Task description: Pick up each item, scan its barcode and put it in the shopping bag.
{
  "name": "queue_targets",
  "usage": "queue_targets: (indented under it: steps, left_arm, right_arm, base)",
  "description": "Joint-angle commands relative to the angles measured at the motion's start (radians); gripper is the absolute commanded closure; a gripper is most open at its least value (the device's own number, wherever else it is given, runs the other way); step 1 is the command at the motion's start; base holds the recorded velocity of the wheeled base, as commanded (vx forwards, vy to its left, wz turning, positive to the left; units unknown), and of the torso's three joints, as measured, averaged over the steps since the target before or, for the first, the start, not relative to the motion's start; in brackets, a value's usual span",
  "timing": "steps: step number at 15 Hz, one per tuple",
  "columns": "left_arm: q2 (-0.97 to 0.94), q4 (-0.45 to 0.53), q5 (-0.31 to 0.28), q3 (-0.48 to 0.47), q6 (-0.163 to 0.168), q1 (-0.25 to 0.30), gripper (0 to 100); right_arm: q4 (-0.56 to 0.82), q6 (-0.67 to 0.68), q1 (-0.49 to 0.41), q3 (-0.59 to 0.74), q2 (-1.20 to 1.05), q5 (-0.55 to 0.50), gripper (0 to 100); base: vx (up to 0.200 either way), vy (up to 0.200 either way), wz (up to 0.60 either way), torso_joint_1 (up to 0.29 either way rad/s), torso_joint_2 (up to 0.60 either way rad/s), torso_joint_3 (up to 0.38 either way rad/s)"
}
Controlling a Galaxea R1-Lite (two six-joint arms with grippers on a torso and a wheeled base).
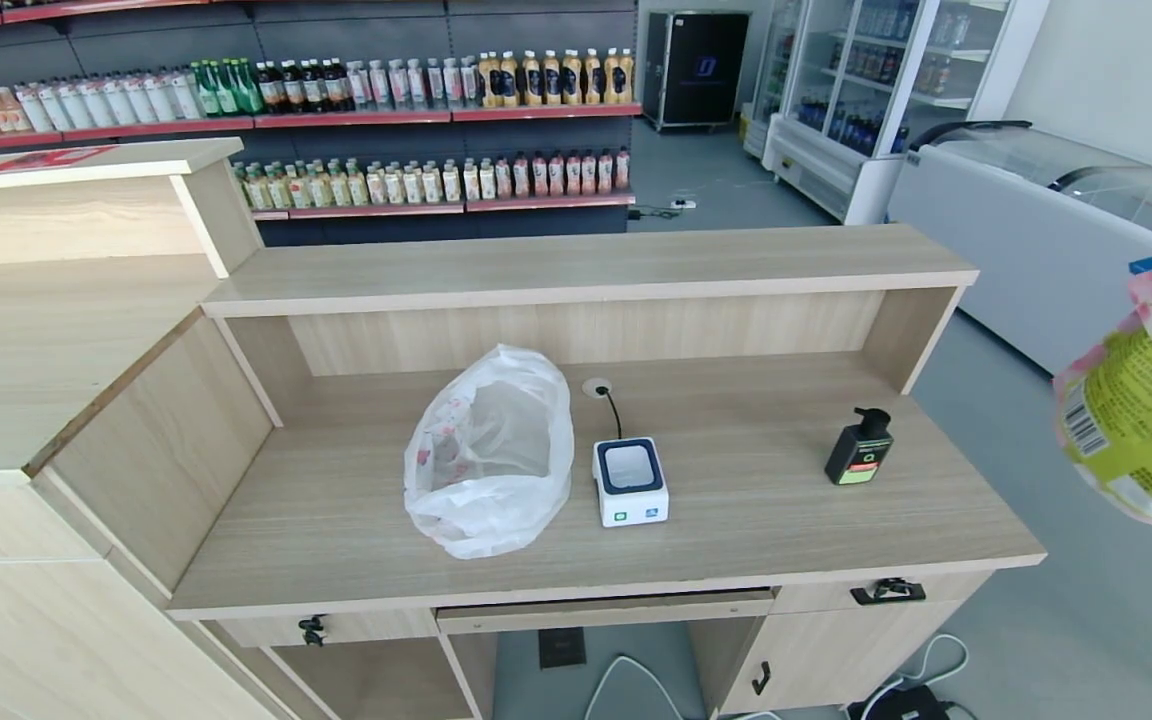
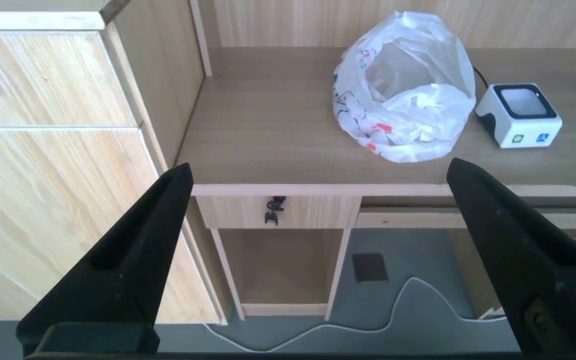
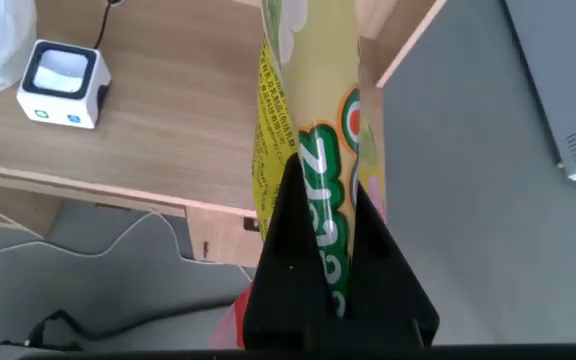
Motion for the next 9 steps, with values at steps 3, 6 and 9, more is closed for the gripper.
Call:
queue_targets:
  steps: [3, 6, 9]
  left_arm:
    - [0.0, 0.0, 0.0, 0.0, 0.0, 0.0, 0]
    - [0.0, 0.0, 0.0, 0.0, 0.0, 0.0, 0]
    - [0.0, 0.0, 0.0, 0.0, 0.0, 0.0, 0]
  right_arm:
    - [-0.154, 0.001, 0.03, -0.013, 0.108, -0.135, 100]
    - [-0.166, -0.002, 0.082, -0.036, 0.182, -0.181, 100]
    - [-0.169, -0.071, 0.122, -0.034, 0.26, -0.179, 100]
  base:
    - [0.0, 0.0, 0.6, -0.001, 0.0, 0.004]
    - [0.0, 0.0, 0.6, -0.03, 0.08, 0.04]
    - [0.0, 0.0, 0.2, -0.141, 0.32, 0.173]
